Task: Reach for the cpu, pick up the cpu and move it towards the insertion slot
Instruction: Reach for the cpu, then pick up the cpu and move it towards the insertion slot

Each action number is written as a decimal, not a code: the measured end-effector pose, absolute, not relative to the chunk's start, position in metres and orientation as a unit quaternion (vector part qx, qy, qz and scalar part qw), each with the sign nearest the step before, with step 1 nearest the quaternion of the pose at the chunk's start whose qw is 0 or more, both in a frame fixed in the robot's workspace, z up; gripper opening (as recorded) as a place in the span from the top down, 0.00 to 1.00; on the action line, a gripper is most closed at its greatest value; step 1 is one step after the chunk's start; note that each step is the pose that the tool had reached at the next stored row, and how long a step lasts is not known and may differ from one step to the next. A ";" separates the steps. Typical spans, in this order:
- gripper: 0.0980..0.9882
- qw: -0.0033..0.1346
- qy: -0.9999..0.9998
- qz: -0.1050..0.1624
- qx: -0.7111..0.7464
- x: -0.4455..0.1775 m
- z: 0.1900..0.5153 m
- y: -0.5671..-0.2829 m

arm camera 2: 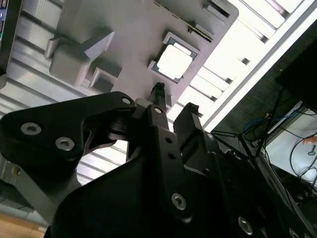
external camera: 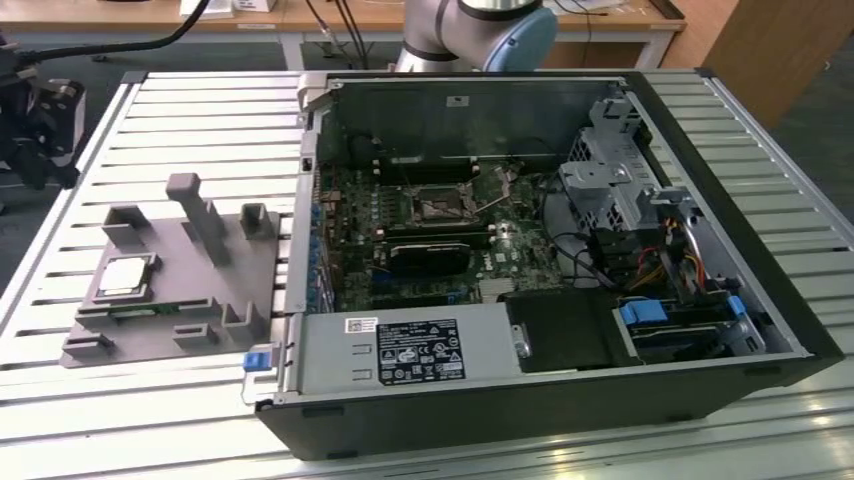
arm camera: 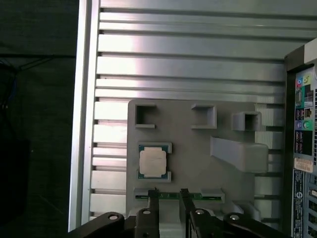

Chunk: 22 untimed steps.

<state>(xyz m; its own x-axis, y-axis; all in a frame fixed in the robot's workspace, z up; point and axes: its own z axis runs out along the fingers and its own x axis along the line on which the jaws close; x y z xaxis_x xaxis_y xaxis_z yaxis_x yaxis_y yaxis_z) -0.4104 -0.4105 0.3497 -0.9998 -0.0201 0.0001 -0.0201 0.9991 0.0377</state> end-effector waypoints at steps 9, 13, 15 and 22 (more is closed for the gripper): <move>0.39 0.001 -1.000 -0.019 0.010 -0.412 0.333 -0.410; 0.26 0.001 -1.000 -0.019 0.010 -0.412 0.326 -0.411; 0.26 0.001 -1.000 -0.019 0.010 -0.412 0.322 -0.412; 0.26 0.002 -1.000 -0.020 0.010 -0.412 0.312 -0.412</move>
